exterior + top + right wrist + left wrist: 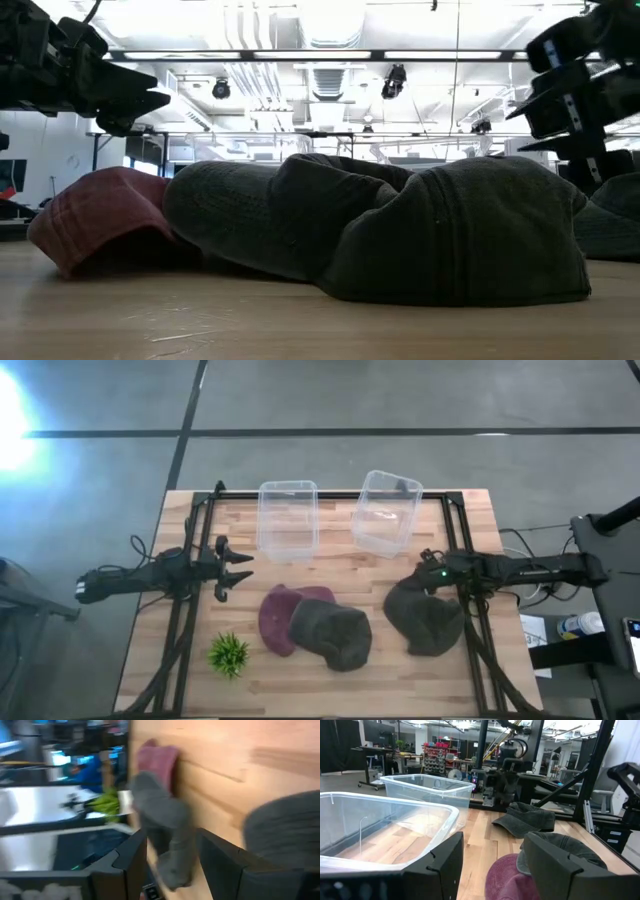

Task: Pick and place caps into container
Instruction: Put the dark gray cap into the right transparent container

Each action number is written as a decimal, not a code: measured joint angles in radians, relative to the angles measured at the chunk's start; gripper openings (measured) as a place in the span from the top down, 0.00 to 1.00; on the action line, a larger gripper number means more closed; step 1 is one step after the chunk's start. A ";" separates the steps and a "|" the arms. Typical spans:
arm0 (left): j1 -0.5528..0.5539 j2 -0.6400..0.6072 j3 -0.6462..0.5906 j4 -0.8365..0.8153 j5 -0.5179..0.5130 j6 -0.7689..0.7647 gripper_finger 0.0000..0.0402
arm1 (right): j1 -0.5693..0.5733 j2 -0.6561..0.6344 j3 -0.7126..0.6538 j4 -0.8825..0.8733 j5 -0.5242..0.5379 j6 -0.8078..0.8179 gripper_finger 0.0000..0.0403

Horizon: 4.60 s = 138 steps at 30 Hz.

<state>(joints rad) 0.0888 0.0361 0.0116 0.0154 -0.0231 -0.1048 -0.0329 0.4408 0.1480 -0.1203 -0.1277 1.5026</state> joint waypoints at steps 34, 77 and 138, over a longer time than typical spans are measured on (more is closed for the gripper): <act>0.000 0.179 0.096 0.302 -0.310 -0.983 0.50 | 0.485 0.621 0.572 -0.803 0.141 0.626 0.59; -0.043 2.077 1.486 0.162 0.377 -0.777 0.50 | 0.524 0.625 0.159 -0.212 0.237 0.385 0.59; -0.056 1.883 1.600 -0.192 0.152 -0.438 0.97 | 0.531 0.491 0.598 -0.417 0.379 -0.070 0.59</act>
<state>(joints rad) 0.0327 1.9194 1.6115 -0.1766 0.1288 -0.5427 0.4983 0.9318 0.7464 -0.5372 0.2509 1.4324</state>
